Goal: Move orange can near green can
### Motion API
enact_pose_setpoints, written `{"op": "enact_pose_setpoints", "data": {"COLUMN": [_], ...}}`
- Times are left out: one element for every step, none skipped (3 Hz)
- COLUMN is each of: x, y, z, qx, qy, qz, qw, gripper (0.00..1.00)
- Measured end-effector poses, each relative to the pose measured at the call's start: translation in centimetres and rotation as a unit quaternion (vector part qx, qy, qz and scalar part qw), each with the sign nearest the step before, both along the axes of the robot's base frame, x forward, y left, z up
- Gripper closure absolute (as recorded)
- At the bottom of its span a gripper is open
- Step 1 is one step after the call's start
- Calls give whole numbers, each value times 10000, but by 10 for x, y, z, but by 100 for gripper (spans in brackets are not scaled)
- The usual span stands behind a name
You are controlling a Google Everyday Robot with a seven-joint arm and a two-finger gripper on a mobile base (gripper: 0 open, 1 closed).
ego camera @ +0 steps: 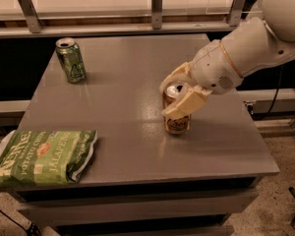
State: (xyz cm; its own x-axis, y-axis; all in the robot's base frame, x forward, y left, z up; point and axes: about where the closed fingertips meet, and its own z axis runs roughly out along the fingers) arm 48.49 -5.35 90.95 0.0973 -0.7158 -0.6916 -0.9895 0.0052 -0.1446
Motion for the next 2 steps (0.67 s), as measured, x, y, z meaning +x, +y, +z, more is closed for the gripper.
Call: {"op": "enact_pose_setpoints", "data": {"x": [4,40], "y": [8,21], "z": [0,-2], "qx": [-31,-70], "qy": [32,14], "qz": [176,427], "qw": [9998,9991], "gripper": [100,100]}}
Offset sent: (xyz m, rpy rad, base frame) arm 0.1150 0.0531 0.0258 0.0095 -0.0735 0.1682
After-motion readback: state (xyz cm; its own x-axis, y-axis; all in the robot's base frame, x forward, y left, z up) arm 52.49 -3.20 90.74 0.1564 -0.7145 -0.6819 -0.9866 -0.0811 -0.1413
